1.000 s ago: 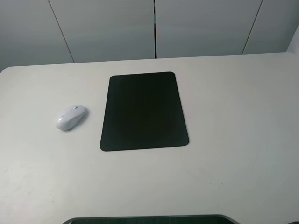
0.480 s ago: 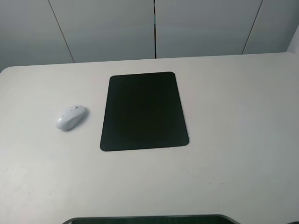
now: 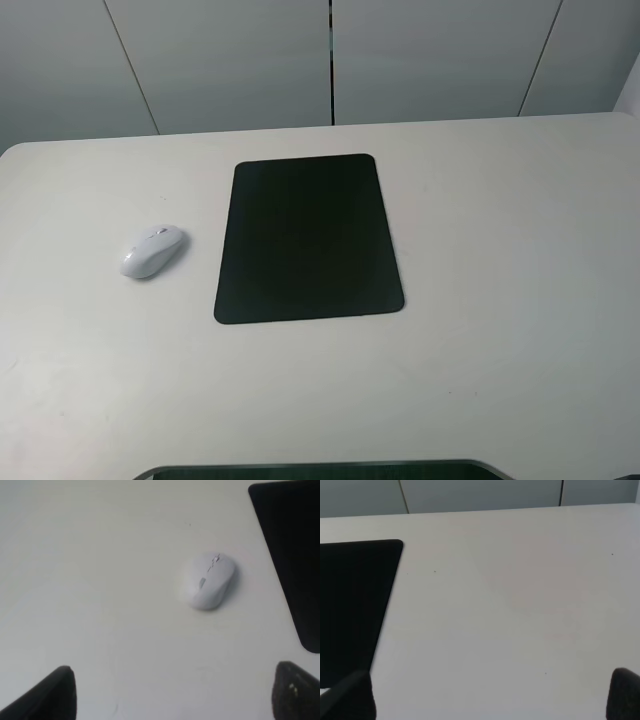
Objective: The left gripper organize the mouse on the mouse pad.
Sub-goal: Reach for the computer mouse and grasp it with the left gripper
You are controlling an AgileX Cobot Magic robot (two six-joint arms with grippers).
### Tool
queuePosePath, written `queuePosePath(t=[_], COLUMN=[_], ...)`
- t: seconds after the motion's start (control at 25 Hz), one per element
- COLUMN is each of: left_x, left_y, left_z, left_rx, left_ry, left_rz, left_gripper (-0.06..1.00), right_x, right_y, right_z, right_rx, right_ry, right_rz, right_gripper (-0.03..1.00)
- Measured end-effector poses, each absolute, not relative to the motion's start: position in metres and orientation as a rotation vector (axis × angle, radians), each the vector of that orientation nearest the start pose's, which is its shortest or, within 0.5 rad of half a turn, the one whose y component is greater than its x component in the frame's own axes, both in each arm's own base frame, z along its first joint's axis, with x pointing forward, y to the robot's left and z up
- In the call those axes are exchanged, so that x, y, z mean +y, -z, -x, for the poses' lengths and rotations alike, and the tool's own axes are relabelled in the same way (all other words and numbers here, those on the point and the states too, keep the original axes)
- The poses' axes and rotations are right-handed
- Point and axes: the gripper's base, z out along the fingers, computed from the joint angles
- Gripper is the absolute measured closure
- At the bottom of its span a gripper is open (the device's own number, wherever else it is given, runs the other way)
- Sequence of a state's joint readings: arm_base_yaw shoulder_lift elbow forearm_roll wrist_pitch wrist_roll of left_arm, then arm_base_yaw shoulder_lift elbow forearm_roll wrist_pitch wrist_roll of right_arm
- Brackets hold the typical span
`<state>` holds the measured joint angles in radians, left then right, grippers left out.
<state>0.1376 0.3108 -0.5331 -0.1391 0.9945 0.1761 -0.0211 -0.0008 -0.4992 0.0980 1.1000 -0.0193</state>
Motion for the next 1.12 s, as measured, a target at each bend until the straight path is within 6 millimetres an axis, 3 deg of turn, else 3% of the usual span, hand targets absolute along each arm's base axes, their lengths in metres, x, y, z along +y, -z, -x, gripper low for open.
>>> queuePosePath(t=[0.4, 0.72, 0.88, 1.12], left_x=[0.006, -0.023, -0.036, -0.034], left_y=[-0.264, -0.242, -0.220, -0.180], left_z=[-0.156, -0.241, -0.269, -0.287], left_rx=[2.538, 2.703, 2.779, 2.859], left_ry=[0.051, 0.135, 0.150, 0.081], left_rz=[-0.164, -0.455, -0.570, -0.720], left_gripper=[0.20, 0.20, 0.20, 0.20], right_x=[0.008, 0.008, 0.008, 0.008], right_y=[-0.274, -0.274, -0.274, -0.274], right_z=[0.007, 0.007, 0.007, 0.007], right_rx=[2.081, 2.081, 2.081, 2.081], right_ry=[-0.093, -0.093, -0.093, -0.093], right_rz=[0.005, 0.005, 0.005, 0.005], right_gripper=[0.27, 0.27, 0.27, 0.27])
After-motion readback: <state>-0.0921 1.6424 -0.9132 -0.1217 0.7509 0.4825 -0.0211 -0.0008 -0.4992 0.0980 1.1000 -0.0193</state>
